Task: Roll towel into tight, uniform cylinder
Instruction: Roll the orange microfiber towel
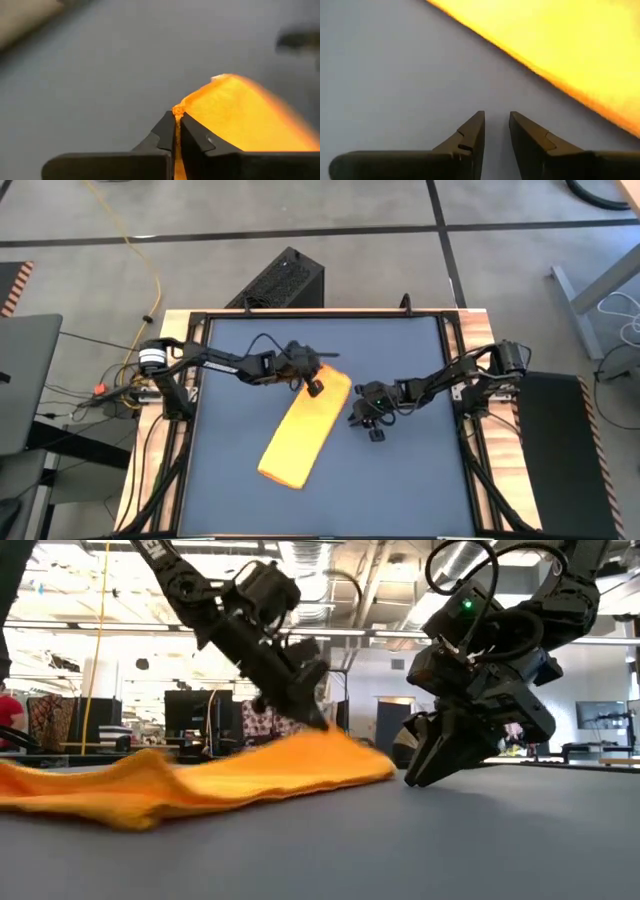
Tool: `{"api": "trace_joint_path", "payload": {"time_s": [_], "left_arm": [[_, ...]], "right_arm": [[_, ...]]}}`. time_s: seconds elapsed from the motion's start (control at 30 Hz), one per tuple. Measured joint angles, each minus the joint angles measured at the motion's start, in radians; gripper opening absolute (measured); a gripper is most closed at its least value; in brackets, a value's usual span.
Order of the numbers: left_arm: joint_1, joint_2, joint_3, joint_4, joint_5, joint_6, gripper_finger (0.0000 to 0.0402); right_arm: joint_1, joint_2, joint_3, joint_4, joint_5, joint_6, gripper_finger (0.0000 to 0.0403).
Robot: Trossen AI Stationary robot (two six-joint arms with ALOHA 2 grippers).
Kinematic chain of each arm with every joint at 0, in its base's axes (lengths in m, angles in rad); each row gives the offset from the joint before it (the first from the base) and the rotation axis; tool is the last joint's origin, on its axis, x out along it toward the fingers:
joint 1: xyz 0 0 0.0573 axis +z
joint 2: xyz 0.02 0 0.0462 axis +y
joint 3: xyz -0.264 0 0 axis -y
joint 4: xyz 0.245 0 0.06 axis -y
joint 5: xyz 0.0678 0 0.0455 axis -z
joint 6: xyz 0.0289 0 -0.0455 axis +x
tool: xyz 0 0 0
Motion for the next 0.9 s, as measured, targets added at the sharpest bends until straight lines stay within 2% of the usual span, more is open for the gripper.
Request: {"api": "trace_joint_path", "payload": {"time_s": [0.17, 0.3, 0.43, 0.53, 0.77, 0.9], "left_arm": [[0.003, -0.028, -0.001, -0.012, -0.183, 0.075, 0.0000], [0.022, -0.008, 0.000, -0.016, -0.151, 0.071, 0.0000], [0.034, 0.021, -0.001, -0.063, -0.142, 0.048, 0.0004], [0.031, 0.022, -0.001, -0.098, -0.186, 0.098, 0.0022], [0.032, -0.036, -0.001, -0.135, -0.327, 0.114, 0.0083], [0.027, -0.086, -0.001, -0.161, -0.314, 0.095, 0.0107]], "right_arm": [[-0.014, 0.000, 0.000, 0.098, 0.018, -0.003, 0.0118], [0.003, 0.003, 0.000, 0.183, 0.041, -0.021, 0.0118], [0.005, 0.003, 0.000, 0.204, 0.190, -0.056, 0.0118], [-0.013, 0.003, 0.000, 0.243, 0.271, -0.067, 0.0118], [-0.119, 0.003, 0.005, 0.327, 0.276, -0.065, 0.0118], [-0.186, 0.003, 0.007, 0.328, 0.243, -0.056, 0.0118]]}}
